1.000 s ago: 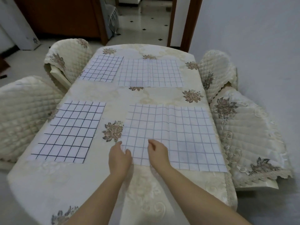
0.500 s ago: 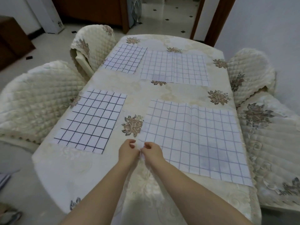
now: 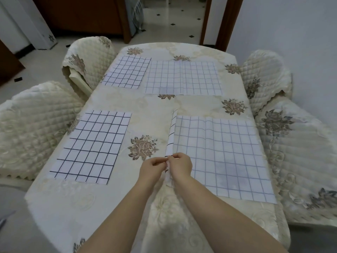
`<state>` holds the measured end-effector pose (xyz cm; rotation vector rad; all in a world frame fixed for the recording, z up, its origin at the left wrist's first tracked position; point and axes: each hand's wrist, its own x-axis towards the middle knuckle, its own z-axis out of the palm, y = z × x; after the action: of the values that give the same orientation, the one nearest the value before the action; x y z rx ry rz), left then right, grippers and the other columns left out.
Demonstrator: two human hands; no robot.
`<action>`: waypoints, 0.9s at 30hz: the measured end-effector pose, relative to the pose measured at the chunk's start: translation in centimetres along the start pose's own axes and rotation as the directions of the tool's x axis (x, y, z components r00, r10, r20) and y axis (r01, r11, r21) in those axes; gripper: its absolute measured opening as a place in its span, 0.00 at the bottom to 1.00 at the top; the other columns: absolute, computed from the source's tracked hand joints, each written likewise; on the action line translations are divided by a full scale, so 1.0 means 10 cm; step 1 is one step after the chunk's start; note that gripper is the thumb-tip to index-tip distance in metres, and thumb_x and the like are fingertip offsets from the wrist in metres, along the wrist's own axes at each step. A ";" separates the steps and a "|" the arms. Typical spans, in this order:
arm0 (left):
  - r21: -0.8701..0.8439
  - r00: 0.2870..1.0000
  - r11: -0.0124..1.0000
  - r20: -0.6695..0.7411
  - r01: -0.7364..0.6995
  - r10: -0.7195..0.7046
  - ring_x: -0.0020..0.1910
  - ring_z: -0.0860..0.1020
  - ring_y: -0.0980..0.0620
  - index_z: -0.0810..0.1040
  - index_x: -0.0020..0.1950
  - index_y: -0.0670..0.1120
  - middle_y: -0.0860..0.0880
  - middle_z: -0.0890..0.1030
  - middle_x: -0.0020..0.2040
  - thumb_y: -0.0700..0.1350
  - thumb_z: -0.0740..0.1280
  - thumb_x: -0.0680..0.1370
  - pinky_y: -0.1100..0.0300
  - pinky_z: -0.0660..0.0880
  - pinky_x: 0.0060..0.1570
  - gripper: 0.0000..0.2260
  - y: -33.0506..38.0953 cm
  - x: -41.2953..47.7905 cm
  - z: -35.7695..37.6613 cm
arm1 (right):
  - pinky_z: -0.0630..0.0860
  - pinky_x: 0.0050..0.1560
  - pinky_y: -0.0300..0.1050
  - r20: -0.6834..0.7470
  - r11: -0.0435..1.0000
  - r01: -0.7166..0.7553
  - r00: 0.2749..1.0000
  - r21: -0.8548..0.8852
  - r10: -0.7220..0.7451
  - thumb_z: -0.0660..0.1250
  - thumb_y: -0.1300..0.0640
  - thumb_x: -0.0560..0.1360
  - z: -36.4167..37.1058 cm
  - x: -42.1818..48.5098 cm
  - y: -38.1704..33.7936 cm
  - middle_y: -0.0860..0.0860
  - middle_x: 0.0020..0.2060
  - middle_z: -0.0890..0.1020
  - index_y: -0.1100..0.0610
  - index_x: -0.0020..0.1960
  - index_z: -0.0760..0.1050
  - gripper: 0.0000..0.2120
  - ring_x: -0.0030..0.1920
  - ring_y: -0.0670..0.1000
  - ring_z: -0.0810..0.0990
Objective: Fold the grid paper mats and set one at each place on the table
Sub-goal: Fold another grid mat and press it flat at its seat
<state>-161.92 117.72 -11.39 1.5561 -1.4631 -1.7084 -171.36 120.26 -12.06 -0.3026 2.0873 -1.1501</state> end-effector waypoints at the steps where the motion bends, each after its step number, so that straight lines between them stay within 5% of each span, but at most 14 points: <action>1: -0.021 1.000 1.000 -0.028 0.003 -0.004 0.42 0.80 0.53 0.84 0.49 0.46 0.49 0.83 0.42 0.35 0.67 0.74 0.65 0.76 0.40 0.09 0.01 0.02 0.02 | 0.75 0.41 0.44 -0.022 1.000 0.026 0.999 0.006 -0.026 0.67 0.58 0.73 -0.07 0.02 -0.02 0.50 0.34 0.79 0.55 0.38 0.76 0.05 0.37 0.52 0.77; 6: -0.046 0.999 0.999 -0.051 -0.022 0.020 0.51 0.78 0.51 0.81 0.58 0.43 0.49 0.81 0.49 0.38 0.68 0.76 0.53 0.75 0.60 0.11 0.11 0.08 0.26 | 0.70 0.38 0.42 -0.055 0.993 0.097 0.994 0.062 -0.094 0.67 0.59 0.72 -0.55 0.03 -0.11 0.50 0.31 0.78 0.57 0.35 0.76 0.07 0.35 0.50 0.74; 17: -0.057 0.993 0.998 0.119 0.018 -0.011 0.58 0.78 0.47 0.80 0.59 0.45 0.47 0.81 0.56 0.41 0.69 0.75 0.48 0.73 0.65 0.12 0.14 0.02 1.00 | 0.70 0.32 0.38 -0.187 0.972 0.032 0.982 0.235 0.013 0.68 0.62 0.72 -1.81 0.20 0.22 0.52 0.31 0.76 0.59 0.37 0.77 0.05 0.33 0.50 0.73; 27: 0.001 0.991 1.000 0.131 0.011 -0.011 0.59 0.78 0.46 0.79 0.59 0.44 0.44 0.81 0.56 0.39 0.68 0.76 0.48 0.73 0.65 0.12 0.07 -0.08 1.43 | 0.63 0.31 0.39 -0.255 0.940 -0.059 0.955 0.337 0.151 0.65 0.64 0.73 -2.55 0.41 0.73 0.56 0.38 0.73 0.64 0.41 0.77 0.04 0.37 0.51 0.69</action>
<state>-174.65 124.09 -12.85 1.4795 -1.5204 -1.8482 -190.95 138.59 -11.24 0.1374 2.0704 -1.5151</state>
